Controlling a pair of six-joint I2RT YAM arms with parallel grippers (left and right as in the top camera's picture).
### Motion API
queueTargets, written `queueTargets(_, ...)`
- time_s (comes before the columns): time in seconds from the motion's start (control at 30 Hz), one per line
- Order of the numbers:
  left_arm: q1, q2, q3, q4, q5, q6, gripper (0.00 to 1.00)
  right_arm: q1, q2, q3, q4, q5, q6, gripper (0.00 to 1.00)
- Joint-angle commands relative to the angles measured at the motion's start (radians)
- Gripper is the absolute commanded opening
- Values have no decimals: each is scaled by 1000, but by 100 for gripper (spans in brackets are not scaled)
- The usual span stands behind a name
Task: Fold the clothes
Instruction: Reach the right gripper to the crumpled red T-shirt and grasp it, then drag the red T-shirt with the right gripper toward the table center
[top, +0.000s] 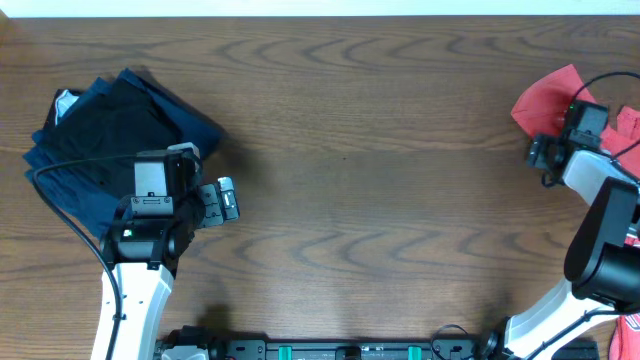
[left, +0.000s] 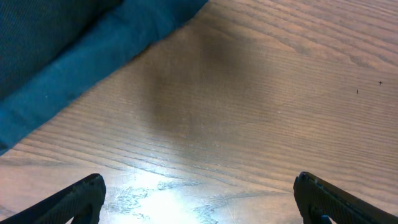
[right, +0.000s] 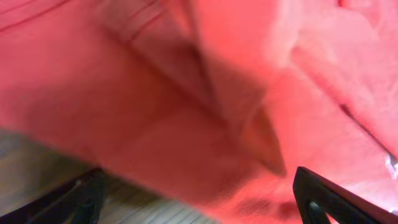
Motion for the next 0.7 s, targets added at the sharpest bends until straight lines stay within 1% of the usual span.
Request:
queueTargets(0.0,2,1,17,-3,6,-14,98,-40,61,3,3,-4,2,78)
queueTargets(0.03,2,1,17,-3,6,-14,98,-48,70,2,3,-22,2,68)
queueTargets(0.07,2,1,17,-3,6,-14,98,-57,77,2,2,-50,2,51)
queueTargets(0.1,2,1,17,-3,6,-14,98,-62,80,2,0,-77,2,41)
queueTargets(0.2,2,1,17,-3,6,-14,98,-65,80,3,-1,-150,2,1)
queueTargets(0.33,2,1,17,-3,6,-14,98,-47,67,3,-15,-214,27,1)
queueTargets(0.43,2,1,17,-2,5,-13,98,-7,23,3,-15,-341,44,1)
queueTargets(0.5,2,1,17,1,5,-13,98,32,-16,6,6,-413,85,1)
queueTargets(0.57,2,1,17,7,5,-13,98,86,-61,16,56,-486,156,1)
queueTargets(0.63,2,1,17,18,5,-13,98,145,-106,29,159,-599,203,1)
queueTargets(0.67,2,1,17,24,5,-13,98,176,-129,32,239,-662,216,2)
